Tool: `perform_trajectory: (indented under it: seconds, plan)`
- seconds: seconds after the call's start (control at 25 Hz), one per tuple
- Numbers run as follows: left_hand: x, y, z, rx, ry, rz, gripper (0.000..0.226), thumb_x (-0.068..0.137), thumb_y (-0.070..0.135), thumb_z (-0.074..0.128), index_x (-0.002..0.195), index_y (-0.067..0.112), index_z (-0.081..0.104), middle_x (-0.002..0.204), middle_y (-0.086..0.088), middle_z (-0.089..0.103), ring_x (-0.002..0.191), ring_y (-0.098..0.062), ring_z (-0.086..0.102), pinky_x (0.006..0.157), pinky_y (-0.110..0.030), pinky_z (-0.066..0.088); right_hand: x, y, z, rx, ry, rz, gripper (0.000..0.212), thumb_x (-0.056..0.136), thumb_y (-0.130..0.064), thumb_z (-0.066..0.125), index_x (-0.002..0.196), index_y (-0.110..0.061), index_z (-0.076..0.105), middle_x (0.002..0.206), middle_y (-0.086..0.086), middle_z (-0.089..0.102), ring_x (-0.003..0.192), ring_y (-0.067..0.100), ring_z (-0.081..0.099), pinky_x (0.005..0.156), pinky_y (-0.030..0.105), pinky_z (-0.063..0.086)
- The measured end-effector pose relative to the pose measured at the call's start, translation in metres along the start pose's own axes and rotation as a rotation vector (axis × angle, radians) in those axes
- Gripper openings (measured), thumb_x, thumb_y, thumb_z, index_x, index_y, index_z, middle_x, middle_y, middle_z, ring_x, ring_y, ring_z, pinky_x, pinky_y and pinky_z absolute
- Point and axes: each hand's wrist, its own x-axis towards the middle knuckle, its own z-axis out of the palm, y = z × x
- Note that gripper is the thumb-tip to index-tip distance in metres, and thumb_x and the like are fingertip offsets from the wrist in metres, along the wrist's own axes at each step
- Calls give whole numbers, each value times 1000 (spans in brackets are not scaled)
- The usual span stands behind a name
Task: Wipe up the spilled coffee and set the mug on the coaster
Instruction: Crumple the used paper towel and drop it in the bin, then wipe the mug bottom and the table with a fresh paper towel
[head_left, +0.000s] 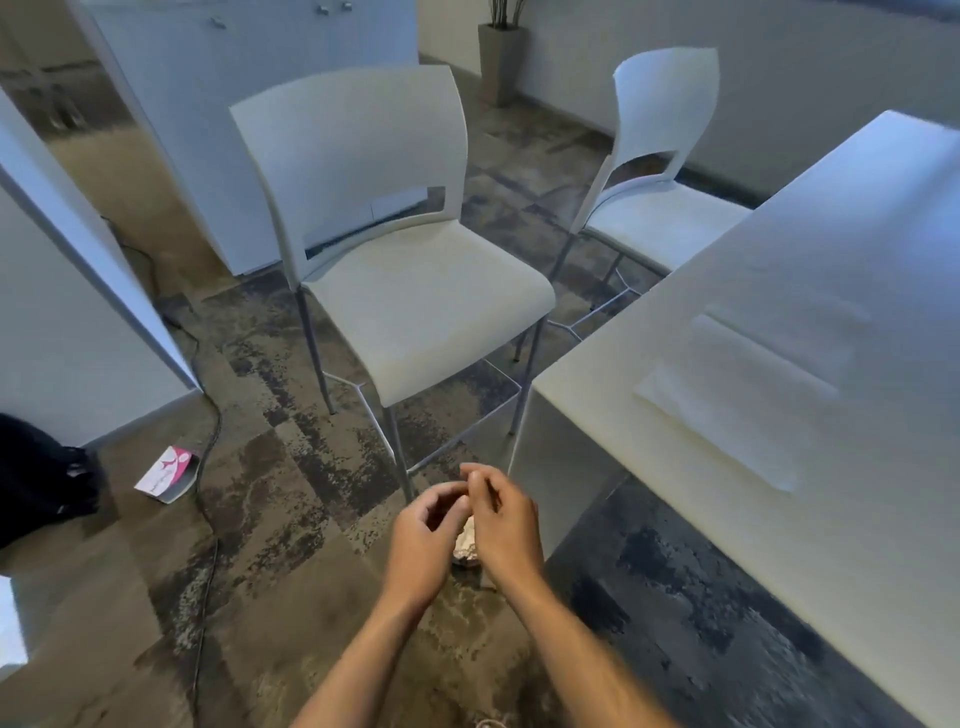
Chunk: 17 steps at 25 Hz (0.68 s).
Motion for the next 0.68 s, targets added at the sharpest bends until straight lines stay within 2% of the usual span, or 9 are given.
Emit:
perform_trajectory:
  seconds: [0.16, 0.32, 0.44, 0.56, 0.68]
  plan:
    - [-9, 65, 17, 66, -71, 190, 24, 92, 13, 60, 97, 34, 71, 91, 13, 75, 87, -3, 70, 73, -13, 52, -15, -55, -28, 97, 69, -96, 25, 101, -29, 50, 115, -22, 69, 105, -9, 71, 98, -1, 65, 86, 21, 53]
    - [-14, 109, 32, 108, -130, 278, 16, 92, 27, 60, 102, 32, 71, 92, 13, 75, 89, -3, 70, 77, -19, 55, -23, -91, -65, 104, 123, -200, 23, 100, -29, 51, 115, -24, 68, 99, -18, 67, 93, -12, 61, 78, 4, 47]
    - [-13, 136, 49, 144, -165, 367, 18, 92, 35, 59, 105, 33, 70, 94, 15, 74, 91, -1, 68, 81, -22, 55, -25, -104, -95, 48, 199, -273, 24, 100, -27, 52, 117, -21, 68, 106, -10, 70, 97, -5, 62, 82, 5, 46]
    - [-13, 155, 73, 219, -195, 472, 18, 92, 31, 60, 106, 30, 70, 95, 18, 72, 91, 3, 66, 78, -16, 52, -26, -107, -128, -61, 327, -320, 25, 100, -25, 52, 121, -21, 66, 117, -5, 69, 102, -2, 59, 85, 2, 44]
    - [-14, 167, 105, 382, -217, 588, 19, 93, 28, 61, 111, 27, 69, 107, 14, 68, 93, 5, 61, 79, -8, 42, -33, -98, -167, -213, 493, -308, 26, 99, -23, 54, 122, -22, 65, 125, -2, 67, 109, 8, 61, 94, 20, 48]
